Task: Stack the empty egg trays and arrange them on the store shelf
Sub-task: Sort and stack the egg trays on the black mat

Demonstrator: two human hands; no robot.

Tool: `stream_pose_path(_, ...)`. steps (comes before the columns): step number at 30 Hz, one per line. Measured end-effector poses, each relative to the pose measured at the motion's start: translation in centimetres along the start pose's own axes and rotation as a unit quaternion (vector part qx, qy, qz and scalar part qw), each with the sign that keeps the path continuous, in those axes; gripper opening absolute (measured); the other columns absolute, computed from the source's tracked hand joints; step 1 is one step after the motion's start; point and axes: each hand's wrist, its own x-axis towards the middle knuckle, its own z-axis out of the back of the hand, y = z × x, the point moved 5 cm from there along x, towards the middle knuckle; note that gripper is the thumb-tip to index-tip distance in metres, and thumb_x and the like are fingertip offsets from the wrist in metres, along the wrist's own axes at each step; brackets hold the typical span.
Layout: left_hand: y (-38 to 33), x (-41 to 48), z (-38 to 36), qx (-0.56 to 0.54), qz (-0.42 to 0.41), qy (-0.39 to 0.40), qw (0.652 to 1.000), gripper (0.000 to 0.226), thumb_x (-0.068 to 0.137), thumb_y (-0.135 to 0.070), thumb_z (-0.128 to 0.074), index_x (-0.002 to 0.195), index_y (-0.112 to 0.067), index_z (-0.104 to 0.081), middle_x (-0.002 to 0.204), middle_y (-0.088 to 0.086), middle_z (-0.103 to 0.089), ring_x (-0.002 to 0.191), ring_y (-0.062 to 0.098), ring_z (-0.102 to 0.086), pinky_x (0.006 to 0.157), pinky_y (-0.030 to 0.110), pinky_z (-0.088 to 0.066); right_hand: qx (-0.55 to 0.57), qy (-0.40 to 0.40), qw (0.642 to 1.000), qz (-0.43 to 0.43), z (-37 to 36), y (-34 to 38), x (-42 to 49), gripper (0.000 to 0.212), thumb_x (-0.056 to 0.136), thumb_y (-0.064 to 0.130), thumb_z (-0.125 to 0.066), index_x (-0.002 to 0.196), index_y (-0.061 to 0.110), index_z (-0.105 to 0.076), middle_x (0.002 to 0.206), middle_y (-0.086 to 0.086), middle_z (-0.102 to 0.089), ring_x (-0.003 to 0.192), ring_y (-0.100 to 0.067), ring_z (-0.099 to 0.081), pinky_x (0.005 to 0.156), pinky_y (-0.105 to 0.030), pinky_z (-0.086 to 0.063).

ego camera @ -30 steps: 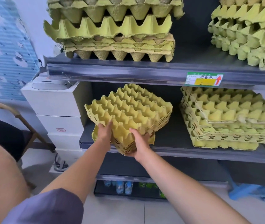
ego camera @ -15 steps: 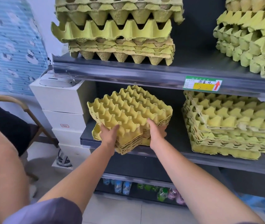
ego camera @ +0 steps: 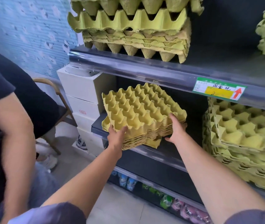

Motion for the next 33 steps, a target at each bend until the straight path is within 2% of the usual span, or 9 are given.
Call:
stream_pose_path(3, 0.1, -1.0, -0.1, -0.012, 0.021, -0.004, 1.000, 0.082, 0.065, -0.056, -0.065, 0.136, -0.045, -0.026, 0.139, 0.000, -0.045, 0.121, 0.032, -0.047, 0.100, 0.056, -0.040, 0.000, 0.011, 1.000, -0.005, -0.1, -0.2, 0.5, 0.095, 0.069, 0.041, -0.081, 0.143, 0.037, -0.021, 0.143, -0.008, -0.036, 0.124, -0.037, -0.043, 0.086, -0.061, -0.046)
stream_pose_path(7, -0.5, -1.4, -0.3, -0.036, 0.000, -0.024, 0.999, 0.047, 0.092, -0.025, -0.051, 0.135, -0.033, -0.034, 0.115, 0.001, -0.056, 0.102, 0.027, -0.056, 0.088, 0.045, -0.050, 0.000, 0.022, 1.000, -0.005, 0.1, 0.3, 0.9, 0.080, 0.075, 0.028, -0.077, 0.137, 0.032, -0.026, 0.137, -0.010, -0.036, 0.120, -0.037, -0.044, 0.084, -0.065, -0.047)
stream_pose_path(9, -0.8, -1.7, -0.3, -0.046, -0.013, -0.030, 0.998, 0.041, 0.092, -0.018, -0.047, 0.131, -0.031, -0.039, 0.106, -0.001, -0.057, 0.099, 0.026, -0.056, 0.086, 0.046, -0.051, 0.006, 0.015, 1.000, 0.001, 0.2, 0.5, 0.9, 0.074, 0.076, 0.023, -0.075, 0.133, 0.029, -0.027, 0.135, -0.013, -0.035, 0.118, -0.038, -0.045, 0.082, -0.066, -0.048)
stream_pose_path(12, -1.0, -2.2, 0.1, -0.040, -0.031, -0.034, 0.998, 0.043, 0.090, -0.015, -0.048, 0.130, -0.029, -0.042, 0.109, 0.000, -0.058, 0.101, 0.027, -0.056, 0.090, 0.052, -0.051, 0.010, -0.001, 1.000, 0.007, 0.5, 0.2, 0.1, 0.071, 0.078, 0.022, -0.073, 0.132, 0.026, -0.028, 0.134, -0.014, -0.036, 0.117, -0.037, -0.045, 0.082, -0.065, -0.049)
stream_pose_path(18, -4.0, -2.1, 0.8, -0.004, -0.087, -0.016, 0.996, 0.051, 0.070, -0.034, -0.057, 0.120, -0.028, -0.051, 0.112, 0.003, -0.063, 0.104, 0.029, -0.060, 0.093, 0.053, -0.049, 0.084, -0.034, 0.996, 0.018, 0.9, -0.3, -1.8, 0.070, 0.080, 0.022, -0.071, 0.134, 0.024, -0.026, 0.136, -0.013, -0.036, 0.120, -0.037, -0.043, 0.087, -0.065, -0.047)
stream_pose_path(23, -7.3, 0.0, 1.7, -0.008, -0.121, -0.020, 0.992, 0.021, 0.086, -0.023, -0.058, 0.106, -0.019, -0.055, 0.103, 0.007, -0.063, 0.095, 0.027, -0.059, 0.081, 0.040, -0.049, 0.159, -0.097, 0.982, 0.020, -0.6, -1.7, -4.1, 0.071, 0.074, 0.024, -0.074, 0.128, 0.022, -0.028, 0.127, -0.011, -0.038, 0.108, -0.037, -0.046, 0.080, -0.066, -0.048)
stream_pose_path(27, -9.8, 2.6, 2.7, 0.017, -0.120, -0.010, 0.993, 0.006, 0.079, -0.015, -0.053, 0.079, -0.021, -0.055, 0.081, 0.007, -0.060, 0.081, 0.029, -0.055, 0.068, 0.037, -0.048, 0.165, -0.139, 0.976, 0.034, -2.7, -3.0, -5.4, 0.066, 0.074, 0.031, -0.072, 0.122, 0.023, -0.027, 0.106, -0.008, -0.039, 0.089, -0.032, -0.048, 0.081, -0.059, -0.051)
stream_pose_path(31, -11.6, 5.4, 3.5, 0.037, -0.119, 0.011, 0.992, 0.005, 0.079, -0.015, -0.052, 0.079, -0.019, -0.055, 0.077, 0.007, -0.057, 0.076, 0.029, -0.053, 0.061, 0.033, -0.045, 0.151, -0.171, 0.972, 0.056, -4.6, -3.5, -5.9, 0.069, 0.078, 0.032, -0.070, 0.129, 0.018, -0.026, 0.090, -0.004, -0.041, 0.070, -0.024, -0.046, 0.073, -0.040, -0.045)
stream_pose_path(33, -12.0, 7.0, 3.8, 0.033, -0.114, 0.018, 0.993, 0.006, 0.080, -0.015, -0.052, 0.079, -0.018, -0.056, 0.079, 0.008, -0.057, 0.077, 0.029, -0.054, 0.066, 0.036, -0.047, 0.134, -0.186, 0.972, 0.057, -5.5, -3.6, -6.0, 0.072, 0.080, 0.032, -0.069, 0.134, 0.016, -0.024, 0.096, -0.007, -0.041, 0.076, -0.025, -0.047, 0.073, -0.037, -0.039)
